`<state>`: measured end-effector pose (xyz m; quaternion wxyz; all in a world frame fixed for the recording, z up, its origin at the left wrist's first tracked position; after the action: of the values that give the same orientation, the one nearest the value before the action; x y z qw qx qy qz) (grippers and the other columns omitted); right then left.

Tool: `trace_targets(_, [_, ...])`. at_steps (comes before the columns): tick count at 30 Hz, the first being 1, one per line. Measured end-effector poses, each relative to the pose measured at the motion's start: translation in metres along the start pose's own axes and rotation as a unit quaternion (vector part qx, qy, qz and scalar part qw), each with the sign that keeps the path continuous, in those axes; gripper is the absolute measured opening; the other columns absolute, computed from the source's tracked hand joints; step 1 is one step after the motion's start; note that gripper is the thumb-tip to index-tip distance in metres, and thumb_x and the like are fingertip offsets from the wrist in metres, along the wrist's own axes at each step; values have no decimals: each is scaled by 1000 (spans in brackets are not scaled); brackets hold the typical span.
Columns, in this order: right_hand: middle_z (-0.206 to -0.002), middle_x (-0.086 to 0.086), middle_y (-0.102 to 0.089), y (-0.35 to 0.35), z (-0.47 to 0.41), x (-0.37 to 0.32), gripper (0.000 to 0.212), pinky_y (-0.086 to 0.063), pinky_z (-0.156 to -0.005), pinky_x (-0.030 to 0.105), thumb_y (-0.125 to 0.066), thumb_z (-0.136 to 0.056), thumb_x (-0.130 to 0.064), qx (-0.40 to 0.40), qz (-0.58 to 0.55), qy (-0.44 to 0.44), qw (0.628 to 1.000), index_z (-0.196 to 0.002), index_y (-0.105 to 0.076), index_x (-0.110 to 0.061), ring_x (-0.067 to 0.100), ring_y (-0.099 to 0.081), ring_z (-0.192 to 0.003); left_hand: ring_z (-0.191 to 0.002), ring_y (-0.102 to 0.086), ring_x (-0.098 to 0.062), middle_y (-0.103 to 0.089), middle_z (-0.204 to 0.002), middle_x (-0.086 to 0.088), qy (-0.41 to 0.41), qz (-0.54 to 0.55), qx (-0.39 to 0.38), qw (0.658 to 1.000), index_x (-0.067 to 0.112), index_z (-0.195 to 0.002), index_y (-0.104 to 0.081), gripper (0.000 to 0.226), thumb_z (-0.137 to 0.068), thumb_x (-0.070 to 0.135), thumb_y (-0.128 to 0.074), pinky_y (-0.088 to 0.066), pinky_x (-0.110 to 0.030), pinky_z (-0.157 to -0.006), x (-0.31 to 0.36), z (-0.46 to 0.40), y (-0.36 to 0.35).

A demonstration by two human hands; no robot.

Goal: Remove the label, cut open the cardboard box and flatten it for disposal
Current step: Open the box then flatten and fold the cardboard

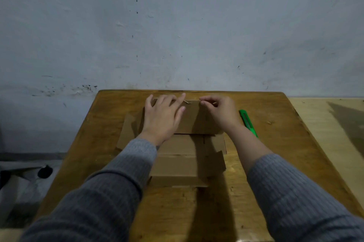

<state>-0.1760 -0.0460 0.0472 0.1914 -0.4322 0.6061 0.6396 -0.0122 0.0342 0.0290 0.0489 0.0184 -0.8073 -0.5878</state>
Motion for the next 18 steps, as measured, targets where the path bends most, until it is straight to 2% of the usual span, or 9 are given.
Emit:
trace_targets(1, [-99,-8,-69,1,7,-1,18,-42,-73,10,-63,-88,-24,2,-3,-1,1000,-103,-71,-20,2,-57,-89,-116,-52,-15,-62,-119,7,9,4,25,1000,33,-137,-48,52,-99,44,-16,-24,-48,-107,2,1,8])
trace_targets(3, [-91,-10,-67,2,25,0,17,-41,-67,11,-62,-88,-30,8,-11,-1,1000,-100,-71,-21,0,-56,-82,-91,-62,-15,-69,-91,7,35,23,35,998,33,-104,-67,55,-100,45,-13,-30,-45,-97,5,1,24])
trace_targets(5, [-88,-6,-69,1,43,1,27,-44,-67,21,-55,-91,-38,26,-35,-15,999,-100,-72,-19,5,-59,-81,-69,-58,-17,-64,-68,5,60,37,-17,997,29,-79,-66,63,-100,47,-9,-35,-41,-86,8,2,32])
trace_targets(8, [-91,-5,-71,-3,62,6,41,-49,-74,25,-44,-94,-48,61,-21,-43,997,-102,-73,-20,8,-62,-86,-58,-53,-16,-60,-62,1,79,36,-68,994,25,-82,-70,70,-98,54,-8,-44,-35,-72,10,10,34])
trace_targets(10, [-92,-3,-72,-8,68,10,42,-52,-76,29,-41,-95,-47,57,17,-70,996,-102,-72,-20,11,-64,-85,-63,-57,-17,-64,-69,0,86,35,-108,990,26,-91,-73,71,-96,60,-11,-50,-32,-64,10,19,28])
trace_targets(12, [-94,1,-73,-11,70,13,39,-55,-79,36,-44,-95,-44,46,60,-97,992,-103,-72,-19,17,-66,-88,-67,-57,-16,-65,-77,0,75,27,-175,981,27,-101,-72,72,-93,66,-12,-46,-29,-56,10,29,18])
trace_targets(14, [-100,4,-72,-12,70,16,34,-54,-78,36,-46,-94,-40,40,107,-118,986,-108,-70,-20,21,-65,-92,-65,-54,-15,-61,-73,0,58,13,-217,974,23,-96,-72,74,-92,67,-13,-38,-28,-51,11,40,10])
trace_targets(16, [-113,5,-68,-16,70,17,36,-51,-79,33,-45,-95,-40,7,166,-131,977,-120,-63,-22,23,-62,-101,-64,-52,-14,-57,-71,0,52,15,-225,973,20,-90,-70,70,-94,65,-17,-37,-28,-52,11,50,4])
trace_targets(18, [-138,3,-53,-29,72,21,43,-44,-99,43,-40,-97,-42,-66,223,-115,966,-134,-49,-23,25,-49,-126,-68,-52,-14,-58,-74,0,51,33,-215,975,22,-89,-69,64,-95,62,-19,-41,-29,-55,12,60,-5])
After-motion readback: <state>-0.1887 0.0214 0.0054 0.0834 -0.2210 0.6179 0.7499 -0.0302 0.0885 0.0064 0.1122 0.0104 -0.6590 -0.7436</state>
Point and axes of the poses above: each hand's wrist, its own z-axis away from the middle knuckle, its own y-axis out of the back of the hand, x = y × z, the point moved 2 cm from there along -z, towards the middle knuckle
